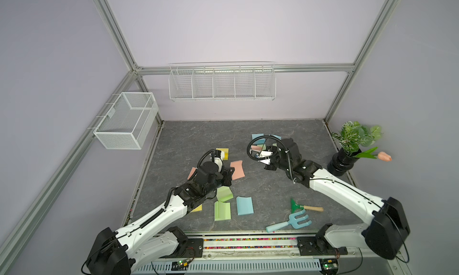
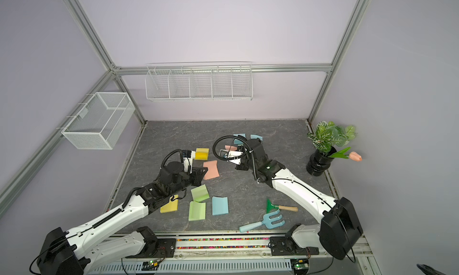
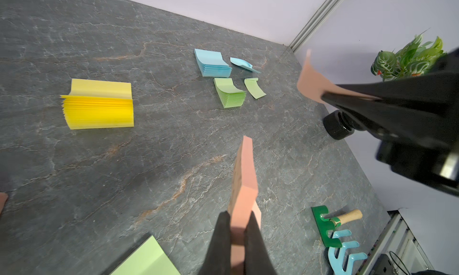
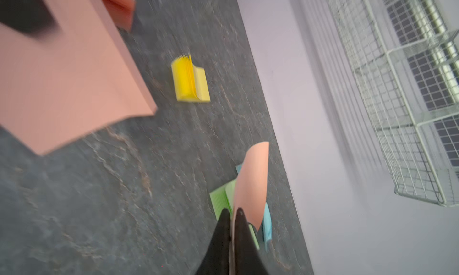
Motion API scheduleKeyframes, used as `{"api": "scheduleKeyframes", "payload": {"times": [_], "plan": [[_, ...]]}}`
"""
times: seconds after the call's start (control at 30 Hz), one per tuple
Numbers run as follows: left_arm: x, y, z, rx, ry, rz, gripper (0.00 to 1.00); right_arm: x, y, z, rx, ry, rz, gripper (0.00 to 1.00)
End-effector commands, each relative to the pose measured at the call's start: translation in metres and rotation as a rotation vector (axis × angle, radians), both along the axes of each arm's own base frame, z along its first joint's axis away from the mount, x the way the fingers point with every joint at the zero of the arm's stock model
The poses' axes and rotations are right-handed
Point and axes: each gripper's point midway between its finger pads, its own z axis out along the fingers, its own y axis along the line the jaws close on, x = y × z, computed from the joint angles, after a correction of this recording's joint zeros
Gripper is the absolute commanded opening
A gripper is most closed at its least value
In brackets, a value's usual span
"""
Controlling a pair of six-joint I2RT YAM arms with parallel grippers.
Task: Tear off pages from different memo pads
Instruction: Place the paper at the center of the board.
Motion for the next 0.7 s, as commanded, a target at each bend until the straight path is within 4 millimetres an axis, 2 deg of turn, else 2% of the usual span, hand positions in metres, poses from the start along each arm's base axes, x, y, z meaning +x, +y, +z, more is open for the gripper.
{"api": "scheduleKeyframes", "payload": {"times": [0.0, 0.03, 0.13, 0.27, 0.4, 0.5, 0.6, 0.67], "plan": [[0.003, 0.008, 0.021, -0.038, -0.029, 0.052, 0.01, 0.021, -0.05, -0.052, -0.333, 0.097, -0.058, 0.13], [0.002, 0.01, 0.024, -0.045, -0.034, 0.056, 0.01, 0.025, -0.06, -0.067, -0.402, 0.147, -0.067, 0.14], [0.0, 0.014, 0.029, -0.062, -0.045, 0.066, 0.01, 0.036, -0.084, -0.091, -0.492, 0.238, -0.113, 0.16], [-0.002, 0.017, 0.035, -0.088, -0.056, 0.076, 0.01, 0.037, -0.098, -0.112, -0.576, 0.27, -0.05, 0.18], [-0.004, 0.017, 0.035, -0.1, -0.053, 0.07, 0.01, 0.048, -0.107, -0.121, -0.616, 0.301, -0.075, 0.19], [-0.004, 0.016, 0.036, -0.105, -0.049, 0.067, 0.01, 0.059, -0.114, -0.12, -0.625, 0.292, -0.118, 0.17], [-0.005, 0.016, 0.036, -0.105, -0.049, 0.067, 0.01, 0.055, -0.109, -0.118, -0.574, 0.314, -0.106, 0.18], [-0.005, 0.016, 0.036, -0.107, -0.049, 0.066, 0.01, 0.053, -0.105, -0.119, -0.536, 0.321, -0.107, 0.23]]}}
